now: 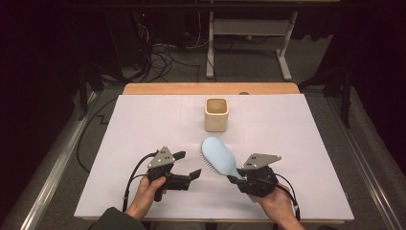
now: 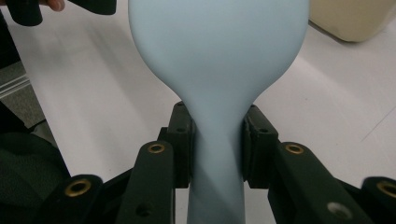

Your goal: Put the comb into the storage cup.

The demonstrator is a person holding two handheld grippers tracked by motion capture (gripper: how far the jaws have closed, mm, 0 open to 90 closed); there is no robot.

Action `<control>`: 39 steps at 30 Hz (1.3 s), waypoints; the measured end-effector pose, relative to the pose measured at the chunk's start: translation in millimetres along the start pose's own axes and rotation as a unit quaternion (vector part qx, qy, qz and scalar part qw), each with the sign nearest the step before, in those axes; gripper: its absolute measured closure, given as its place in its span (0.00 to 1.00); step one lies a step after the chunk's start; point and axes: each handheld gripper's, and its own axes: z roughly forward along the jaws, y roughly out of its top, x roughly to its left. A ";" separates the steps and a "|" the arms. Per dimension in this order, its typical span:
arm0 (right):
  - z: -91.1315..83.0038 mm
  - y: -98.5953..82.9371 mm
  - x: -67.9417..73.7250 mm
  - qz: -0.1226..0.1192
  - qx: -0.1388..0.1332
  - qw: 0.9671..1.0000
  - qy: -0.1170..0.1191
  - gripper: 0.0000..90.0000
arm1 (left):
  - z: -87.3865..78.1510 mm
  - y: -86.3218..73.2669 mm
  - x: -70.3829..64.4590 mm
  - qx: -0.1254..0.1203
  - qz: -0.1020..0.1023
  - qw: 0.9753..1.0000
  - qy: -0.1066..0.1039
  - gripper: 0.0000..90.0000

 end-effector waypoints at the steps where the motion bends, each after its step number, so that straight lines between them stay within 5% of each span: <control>1: 0.3 0.3 0.2 0.002 0.000 1.000 0.000 0.78 | 1.7 1.2 -1.1 0.000 0.001 1.000 -0.003 0.18; 11: 1.4 1.2 -0.3 0.003 -0.003 1.000 0.000 0.78 | 18.0 13.8 -12.8 0.001 0.012 1.000 -0.023 0.18; 39: 17.4 13.1 -0.4 0.001 -0.016 1.000 -0.014 0.78 | 30.8 21.5 -13.3 -0.018 -0.023 0.999 -0.041 0.19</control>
